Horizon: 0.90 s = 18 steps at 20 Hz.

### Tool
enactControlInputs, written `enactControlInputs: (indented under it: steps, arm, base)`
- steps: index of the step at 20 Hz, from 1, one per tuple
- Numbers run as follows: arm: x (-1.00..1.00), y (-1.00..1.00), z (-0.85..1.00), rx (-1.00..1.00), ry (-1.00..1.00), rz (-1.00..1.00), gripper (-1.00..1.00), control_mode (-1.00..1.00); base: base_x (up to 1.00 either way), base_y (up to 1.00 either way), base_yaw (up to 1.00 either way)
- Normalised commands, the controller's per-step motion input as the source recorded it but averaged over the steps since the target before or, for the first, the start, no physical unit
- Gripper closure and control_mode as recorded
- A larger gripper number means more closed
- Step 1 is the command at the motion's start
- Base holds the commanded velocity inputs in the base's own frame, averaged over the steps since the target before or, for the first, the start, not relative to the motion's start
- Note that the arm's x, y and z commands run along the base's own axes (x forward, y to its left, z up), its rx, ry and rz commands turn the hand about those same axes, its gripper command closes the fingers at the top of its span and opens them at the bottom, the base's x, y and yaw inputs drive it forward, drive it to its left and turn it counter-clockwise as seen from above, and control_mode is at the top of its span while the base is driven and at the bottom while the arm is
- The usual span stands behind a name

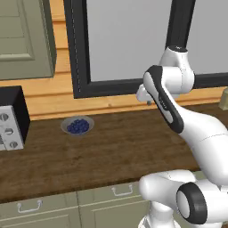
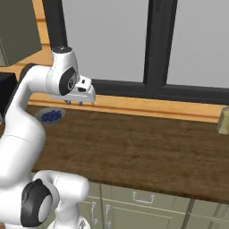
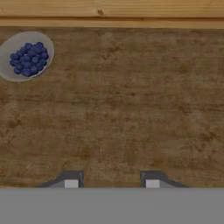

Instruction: Take a straw from the drawer in front and place it inside the glass cup on the dining counter.

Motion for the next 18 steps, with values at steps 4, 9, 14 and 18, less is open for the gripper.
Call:
enactControlInputs:
  steps: [4,9,14,18]
  arm:
    - [0.00,0.00,0.00,0.00,0.00,0.00,-1.00,1.00]
    - [0.00,0.00,0.00,0.00,0.00,0.00,-1.00,1.00]
    - [0.00,0.00,0.00,0.00,0.00,0.00,-1.00,1.00]
    - [0.00,0.00,0.00,0.00,0.00,0.00,-1.00,1.00]
  base:
    - [-0.40,0.00,0.00]
    - [-1.00,-0.03,0.00]
    - [-0.29,-0.42,0.24]
    - [0.08,-0.66,0.67]
